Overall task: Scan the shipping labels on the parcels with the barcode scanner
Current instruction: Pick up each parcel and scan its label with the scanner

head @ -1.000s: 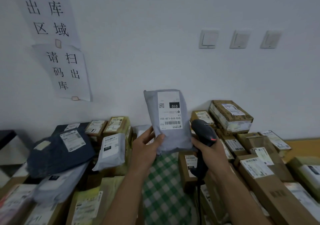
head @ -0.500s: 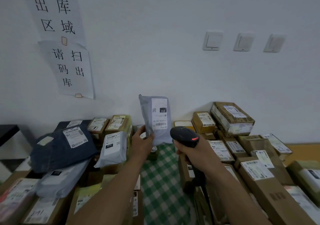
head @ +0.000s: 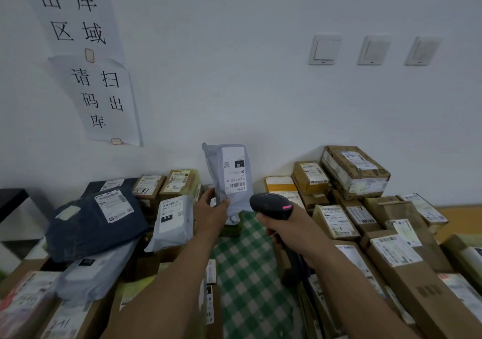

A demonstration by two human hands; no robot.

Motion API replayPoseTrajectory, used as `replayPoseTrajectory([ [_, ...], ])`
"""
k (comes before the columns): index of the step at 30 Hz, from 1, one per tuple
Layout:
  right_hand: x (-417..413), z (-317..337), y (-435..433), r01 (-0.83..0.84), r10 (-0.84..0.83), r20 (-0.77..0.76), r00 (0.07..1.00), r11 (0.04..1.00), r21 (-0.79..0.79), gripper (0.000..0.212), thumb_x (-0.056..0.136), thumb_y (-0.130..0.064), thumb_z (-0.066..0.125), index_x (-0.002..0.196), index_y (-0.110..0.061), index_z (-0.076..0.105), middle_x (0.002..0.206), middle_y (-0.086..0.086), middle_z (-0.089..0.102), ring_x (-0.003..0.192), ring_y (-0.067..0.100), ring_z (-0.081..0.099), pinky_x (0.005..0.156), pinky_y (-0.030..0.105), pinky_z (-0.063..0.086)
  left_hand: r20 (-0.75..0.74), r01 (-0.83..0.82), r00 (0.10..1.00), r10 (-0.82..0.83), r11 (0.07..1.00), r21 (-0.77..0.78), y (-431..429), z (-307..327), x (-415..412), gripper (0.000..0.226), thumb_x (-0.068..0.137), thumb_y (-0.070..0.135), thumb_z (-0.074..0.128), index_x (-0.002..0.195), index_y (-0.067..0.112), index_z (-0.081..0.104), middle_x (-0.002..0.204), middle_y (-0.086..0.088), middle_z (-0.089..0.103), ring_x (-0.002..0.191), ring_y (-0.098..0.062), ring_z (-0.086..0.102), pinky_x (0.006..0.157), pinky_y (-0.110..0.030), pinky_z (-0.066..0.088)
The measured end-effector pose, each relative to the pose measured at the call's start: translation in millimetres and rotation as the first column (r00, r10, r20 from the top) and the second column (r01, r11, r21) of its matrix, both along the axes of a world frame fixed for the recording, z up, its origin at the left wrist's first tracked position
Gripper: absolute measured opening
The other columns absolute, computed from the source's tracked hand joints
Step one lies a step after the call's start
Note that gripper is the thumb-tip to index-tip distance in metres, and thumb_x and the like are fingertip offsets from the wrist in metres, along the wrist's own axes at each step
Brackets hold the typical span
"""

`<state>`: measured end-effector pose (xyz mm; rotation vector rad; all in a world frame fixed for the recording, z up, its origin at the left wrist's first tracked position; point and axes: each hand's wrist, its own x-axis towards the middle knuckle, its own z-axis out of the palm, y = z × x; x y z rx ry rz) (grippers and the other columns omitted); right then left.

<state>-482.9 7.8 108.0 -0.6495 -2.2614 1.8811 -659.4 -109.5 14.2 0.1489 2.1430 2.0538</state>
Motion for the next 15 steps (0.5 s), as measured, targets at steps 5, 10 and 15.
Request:
replayPoseTrajectory([
  [5, -6, -6, 6, 0.009, -0.009, 0.003, 1.0, 1.0, -0.015, 0.022, 0.094, -0.029, 0.076, 0.114, -0.032, 0.067, 0.078, 0.004, 0.075, 0.063, 0.012, 0.063, 0.063, 0.027, 0.055, 0.031, -0.005, 1.0, 0.005, 1.0, -0.001, 2, -4, -8, 0.058, 0.093, 0.015, 0.075, 0.146, 0.017, 0.053, 0.141, -0.004, 0.061, 0.121, -0.02, 0.06, 0.101, -0.04, 0.052],
  [10, -17, -14, 23, 0.042, -0.042, 0.004, 0.999, 0.999, -0.02, 0.021, 0.096, -0.028, 0.074, 0.114, -0.033, 0.065, 0.088, 0.004, 0.079, 0.063, 0.009, 0.065, 0.062, 0.024, 0.055, 0.046, -0.028, 0.998, 0.032, 0.995, -0.092, 8, -2, -36, 0.044, 0.099, 0.02, 0.067, 0.141, 0.018, 0.056, 0.137, -0.006, 0.064, 0.114, -0.022, 0.063, 0.093, -0.035, 0.053],
  [15, -47, -36, 44, 0.072, -0.07, 0.046, 0.997, 0.996, -0.044, 0.03, 0.094, -0.028, 0.076, 0.121, -0.035, 0.063, 0.09, 0.001, 0.079, 0.064, 0.007, 0.068, 0.064, 0.024, 0.057, 0.088, 0.041, 0.996, -0.016, 0.954, -0.296, 27, -11, -89, 0.033, 0.104, 0.017, 0.054, 0.137, 0.02, 0.058, 0.137, -0.006, 0.063, 0.112, -0.02, 0.059, 0.084, -0.031, 0.047],
])
